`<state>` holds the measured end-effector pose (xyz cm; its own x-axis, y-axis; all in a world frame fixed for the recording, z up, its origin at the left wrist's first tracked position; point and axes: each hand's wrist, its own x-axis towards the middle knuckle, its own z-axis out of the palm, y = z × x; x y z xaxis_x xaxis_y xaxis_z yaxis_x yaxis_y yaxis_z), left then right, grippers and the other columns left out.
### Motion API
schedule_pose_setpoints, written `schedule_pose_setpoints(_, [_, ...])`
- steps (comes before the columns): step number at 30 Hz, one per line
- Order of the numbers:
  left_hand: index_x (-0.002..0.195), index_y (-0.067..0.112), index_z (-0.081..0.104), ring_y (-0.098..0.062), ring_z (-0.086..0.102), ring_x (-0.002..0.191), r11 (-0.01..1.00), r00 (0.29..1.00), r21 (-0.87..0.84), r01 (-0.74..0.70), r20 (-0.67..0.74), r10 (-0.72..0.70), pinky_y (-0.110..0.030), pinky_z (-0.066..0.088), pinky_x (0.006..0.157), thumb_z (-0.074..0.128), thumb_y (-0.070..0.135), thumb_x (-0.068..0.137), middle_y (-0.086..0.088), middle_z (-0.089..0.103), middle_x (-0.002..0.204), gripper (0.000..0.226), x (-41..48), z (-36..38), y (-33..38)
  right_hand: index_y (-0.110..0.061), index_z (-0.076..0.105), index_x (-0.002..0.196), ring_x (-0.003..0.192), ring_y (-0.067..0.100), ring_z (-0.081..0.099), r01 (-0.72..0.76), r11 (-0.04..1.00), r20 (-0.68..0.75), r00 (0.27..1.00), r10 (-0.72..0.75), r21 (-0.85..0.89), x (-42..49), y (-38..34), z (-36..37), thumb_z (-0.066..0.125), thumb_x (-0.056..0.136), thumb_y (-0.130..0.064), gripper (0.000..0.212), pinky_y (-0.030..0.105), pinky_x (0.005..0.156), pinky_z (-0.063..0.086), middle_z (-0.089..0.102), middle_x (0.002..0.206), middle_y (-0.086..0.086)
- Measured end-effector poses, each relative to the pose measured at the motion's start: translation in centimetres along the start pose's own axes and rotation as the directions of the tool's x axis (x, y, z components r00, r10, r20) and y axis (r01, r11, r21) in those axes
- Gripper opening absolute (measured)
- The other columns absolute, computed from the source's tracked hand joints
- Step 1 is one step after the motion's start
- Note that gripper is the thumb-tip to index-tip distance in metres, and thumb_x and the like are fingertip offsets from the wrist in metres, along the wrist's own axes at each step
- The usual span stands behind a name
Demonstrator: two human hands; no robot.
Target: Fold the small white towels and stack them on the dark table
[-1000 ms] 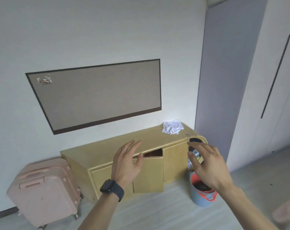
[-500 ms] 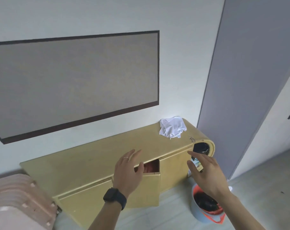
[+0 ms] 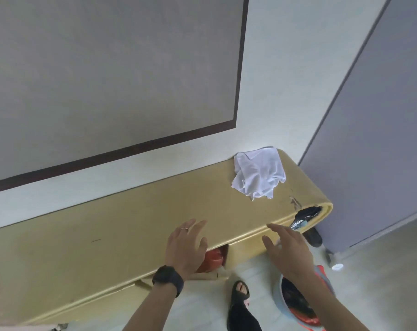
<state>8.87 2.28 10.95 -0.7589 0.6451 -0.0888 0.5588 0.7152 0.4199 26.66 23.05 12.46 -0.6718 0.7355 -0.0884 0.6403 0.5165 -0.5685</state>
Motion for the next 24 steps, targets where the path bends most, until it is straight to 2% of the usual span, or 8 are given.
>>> schedule_pose_setpoints(6, [0.147,0.037,0.037,-0.021,0.03,0.144,0.987,0.979,0.071,0.146,0.131,-0.154,-0.037,0.025,0.116,0.047,0.038,0.095,0.0,0.034,0.157,0.053,9.9,4.7,-0.8,-0.031,0.06,0.127,0.121,0.02,0.046,-0.04,0.997,0.083,0.996,0.045,-0.068,14.4,2.1,4.2,0.063,0.091,-0.038,0.037,0.038,0.09,0.047,0.055,0.13,-0.007])
schedule_pose_setpoints(10, [0.151,0.04,0.025,-0.022,0.017,0.149,0.966,0.947,0.119,0.231,0.201,-0.252,-0.044,0.02,0.119,0.043,0.04,0.095,0.003,0.019,0.163,0.059,14.4,8.7,-2.0,-0.027,0.061,0.126,0.12,0.024,0.045,0.003,0.984,0.136,0.99,0.022,-0.178,21.7,3.7,8.2,0.066,0.089,-0.036,0.038,0.041,0.095,0.044,0.055,0.13,-0.004])
schedule_pose_setpoints(12, [0.153,0.043,0.017,-0.022,0.009,0.151,0.959,0.929,0.128,0.252,0.245,-0.277,-0.048,0.015,0.121,0.042,0.041,0.097,0.006,0.008,0.165,0.061,16.2,10.9,-2.6,-0.025,0.065,0.121,0.118,0.026,0.047,0.064,0.974,0.137,0.99,-0.035,-0.218,24.5,4.9,10.7,0.07,0.086,-0.032,0.037,0.043,0.095,0.044,0.056,0.128,-0.002])
schedule_pose_setpoints(16, [0.154,0.045,0.0,-0.022,-0.007,0.152,0.95,0.889,0.146,0.276,0.336,-0.31,-0.053,0.003,0.122,0.037,0.046,0.099,0.009,-0.011,0.165,0.067,19.0,14.4,-3.3,-0.026,0.064,0.12,0.121,0.026,0.041,0.177,0.912,0.192,0.975,-0.112,-0.37,28.3,6.8,14.9,0.071,0.083,-0.035,0.038,0.044,0.097,0.038,0.056,0.128,-0.003])
schedule_pose_setpoints(18, [0.153,0.048,-0.006,-0.022,-0.014,0.151,0.95,0.88,0.158,0.269,0.361,-0.309,-0.054,-0.003,0.121,0.033,0.054,0.098,0.01,-0.019,0.163,0.067,19.4,16.0,-3.8,-0.027,0.064,0.118,0.119,0.026,0.039,0.176,0.891,0.193,0.976,-0.102,-0.419,29.1,7.5,16.1,0.068,0.086,-0.035,0.034,0.042,0.095,0.035,0.057,0.125,-0.002])
schedule_pose_setpoints(21, [0.149,0.053,-0.014,-0.014,-0.025,0.146,0.95,0.872,0.155,0.27,0.379,-0.31,-0.054,-0.01,0.12,0.028,0.064,0.095,0.015,-0.029,0.158,0.069,19.1,17.5,-4.4,-0.024,0.066,0.107,0.109,0.029,0.045,0.126,0.898,0.14,0.987,-0.073,-0.422,29.6,8.3,16.8,0.068,0.085,-0.029,0.022,0.044,0.088,0.039,0.062,0.11,0.0])
schedule_pose_setpoints(24, [0.146,0.056,-0.019,-0.012,-0.025,0.146,0.951,0.869,0.165,0.262,0.387,-0.307,-0.053,-0.012,0.119,0.026,0.066,0.095,0.018,-0.034,0.155,0.068,19.0,17.6,-4.7,-0.025,0.061,0.107,0.105,0.03,0.048,0.146,0.867,0.169,0.983,-0.073,-0.476,29.8,8.5,16.6,0.06,0.09,-0.033,0.018,0.042,0.085,0.038,0.063,0.102,-0.001])
